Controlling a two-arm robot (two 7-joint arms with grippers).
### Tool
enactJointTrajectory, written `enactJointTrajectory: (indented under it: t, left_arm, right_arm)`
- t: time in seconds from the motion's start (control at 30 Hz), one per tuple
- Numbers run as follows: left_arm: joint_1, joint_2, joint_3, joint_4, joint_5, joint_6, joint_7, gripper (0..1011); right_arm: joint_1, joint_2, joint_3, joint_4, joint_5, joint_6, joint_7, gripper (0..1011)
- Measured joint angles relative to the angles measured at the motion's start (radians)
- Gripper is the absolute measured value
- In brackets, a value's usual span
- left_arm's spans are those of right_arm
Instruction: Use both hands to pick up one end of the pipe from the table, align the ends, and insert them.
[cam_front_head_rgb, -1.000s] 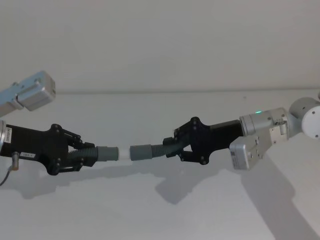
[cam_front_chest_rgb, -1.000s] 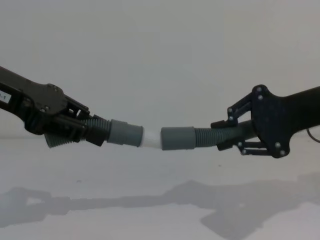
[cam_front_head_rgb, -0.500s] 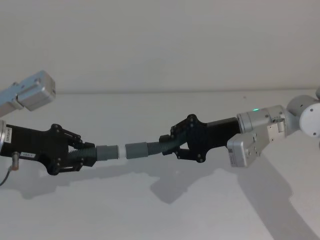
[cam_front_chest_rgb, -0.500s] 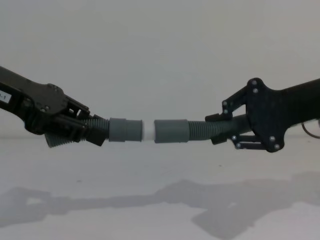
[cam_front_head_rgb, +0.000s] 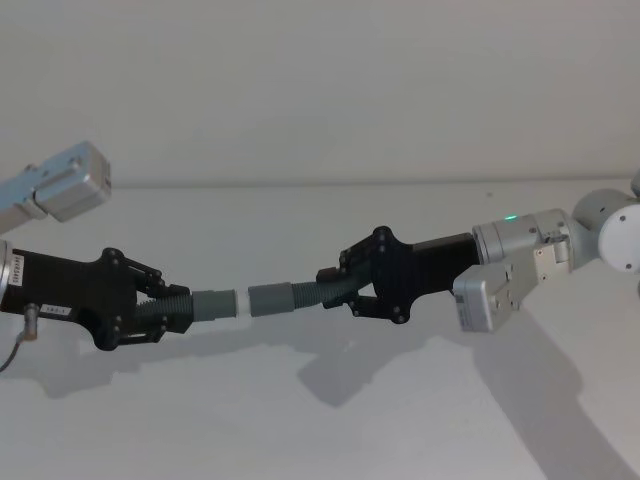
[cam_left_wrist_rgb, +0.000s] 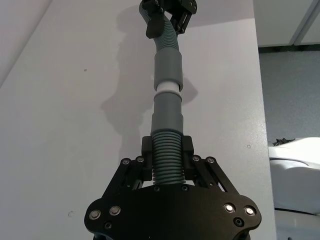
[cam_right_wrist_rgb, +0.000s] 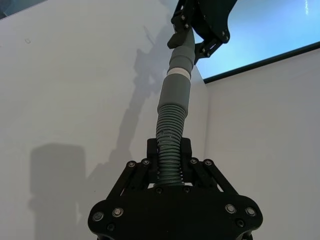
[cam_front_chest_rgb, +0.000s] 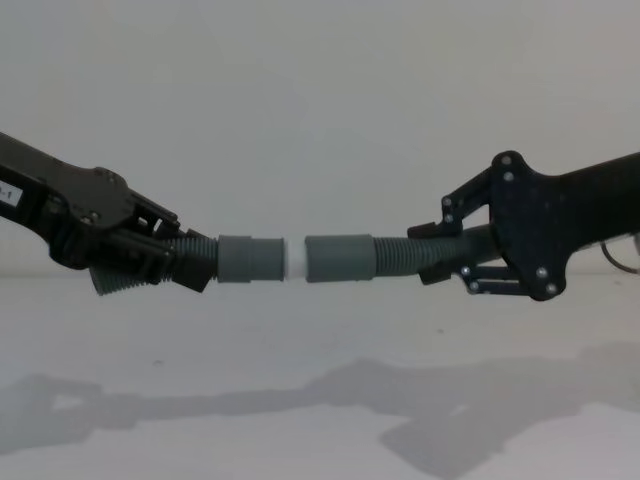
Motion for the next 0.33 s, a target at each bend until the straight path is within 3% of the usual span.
enactJointTrajectory:
  t: [0.33]
  left_arm:
    - [0.000, 0.000, 0.000, 0.000, 0.000, 0.000, 0.000, 302]
  right_arm:
    - [0.001, 0.000, -0.001, -0.002, 0.001, 0.002, -0.001, 230]
